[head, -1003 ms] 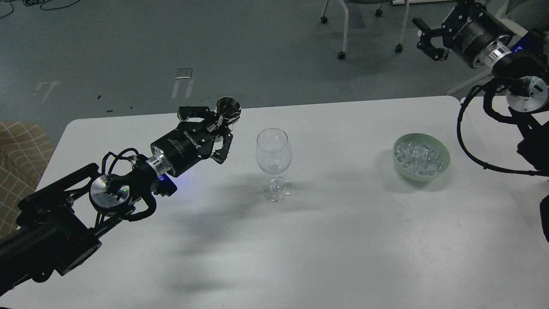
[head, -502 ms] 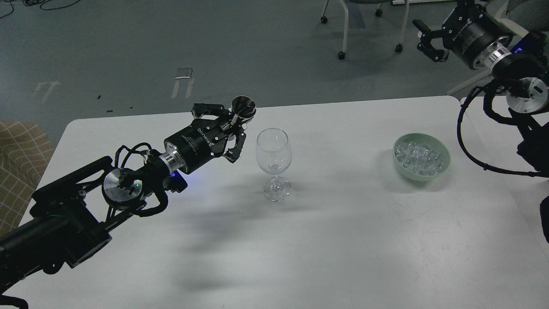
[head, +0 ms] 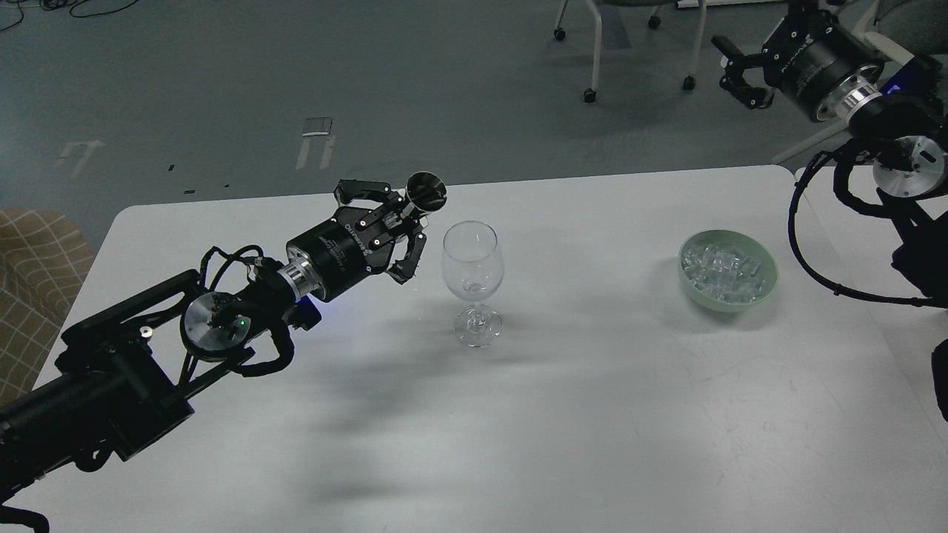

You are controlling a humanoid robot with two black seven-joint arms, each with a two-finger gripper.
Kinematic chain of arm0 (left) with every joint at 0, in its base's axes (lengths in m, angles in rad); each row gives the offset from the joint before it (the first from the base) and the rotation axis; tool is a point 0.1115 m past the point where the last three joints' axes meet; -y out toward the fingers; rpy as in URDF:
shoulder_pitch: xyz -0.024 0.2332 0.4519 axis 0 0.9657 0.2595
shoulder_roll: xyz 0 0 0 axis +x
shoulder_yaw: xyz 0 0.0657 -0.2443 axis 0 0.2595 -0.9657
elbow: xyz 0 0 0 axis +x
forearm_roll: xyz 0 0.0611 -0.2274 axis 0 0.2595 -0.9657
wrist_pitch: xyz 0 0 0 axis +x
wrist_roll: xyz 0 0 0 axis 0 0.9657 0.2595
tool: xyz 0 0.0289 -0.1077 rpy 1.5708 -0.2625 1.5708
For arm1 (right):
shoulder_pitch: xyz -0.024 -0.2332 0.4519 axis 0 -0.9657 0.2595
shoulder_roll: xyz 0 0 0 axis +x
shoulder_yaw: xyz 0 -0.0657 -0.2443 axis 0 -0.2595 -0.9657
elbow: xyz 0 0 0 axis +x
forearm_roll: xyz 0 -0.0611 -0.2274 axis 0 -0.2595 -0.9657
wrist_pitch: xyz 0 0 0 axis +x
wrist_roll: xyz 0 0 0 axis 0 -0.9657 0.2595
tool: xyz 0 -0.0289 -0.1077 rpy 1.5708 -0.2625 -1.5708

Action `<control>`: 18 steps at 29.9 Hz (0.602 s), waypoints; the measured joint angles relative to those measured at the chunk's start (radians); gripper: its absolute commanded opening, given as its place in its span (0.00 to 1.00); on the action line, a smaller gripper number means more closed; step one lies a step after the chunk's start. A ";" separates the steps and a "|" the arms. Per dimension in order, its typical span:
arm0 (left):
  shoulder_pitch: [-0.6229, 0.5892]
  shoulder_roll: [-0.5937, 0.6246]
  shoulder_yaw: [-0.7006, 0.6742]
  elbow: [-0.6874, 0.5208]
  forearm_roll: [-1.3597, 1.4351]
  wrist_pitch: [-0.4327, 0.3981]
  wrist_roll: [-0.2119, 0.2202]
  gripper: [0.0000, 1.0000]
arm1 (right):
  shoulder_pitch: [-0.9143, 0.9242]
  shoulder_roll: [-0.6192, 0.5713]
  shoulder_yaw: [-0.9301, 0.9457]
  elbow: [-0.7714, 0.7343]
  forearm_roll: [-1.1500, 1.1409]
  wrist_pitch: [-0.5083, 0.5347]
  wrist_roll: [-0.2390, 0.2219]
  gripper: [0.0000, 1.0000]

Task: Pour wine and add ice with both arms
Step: 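Tilt the jigger over the wine glass rim with the left gripper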

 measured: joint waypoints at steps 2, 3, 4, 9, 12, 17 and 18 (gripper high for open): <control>-0.002 0.001 0.000 0.000 0.003 0.000 -0.001 0.00 | -0.002 0.000 0.000 0.000 0.000 0.000 0.000 1.00; -0.004 0.001 0.001 0.000 0.007 -0.001 -0.001 0.00 | -0.002 0.000 0.000 0.000 0.000 0.000 0.000 1.00; -0.005 0.002 0.001 0.000 0.013 -0.001 -0.001 0.00 | -0.003 0.000 0.000 0.000 0.000 0.000 0.000 1.00; -0.012 0.005 0.001 -0.002 0.026 -0.001 -0.001 0.00 | -0.003 0.000 0.001 0.000 0.000 0.000 0.000 1.00; -0.014 0.005 0.001 -0.002 0.027 -0.001 -0.001 0.00 | -0.003 0.000 0.001 0.000 0.000 0.000 0.000 1.00; -0.016 0.003 0.001 -0.003 0.046 0.001 -0.004 0.00 | -0.003 -0.001 0.001 0.000 0.000 0.000 0.000 1.00; -0.016 0.003 0.002 -0.003 0.055 0.001 -0.005 0.00 | -0.003 -0.001 0.001 0.000 0.000 0.000 0.000 1.00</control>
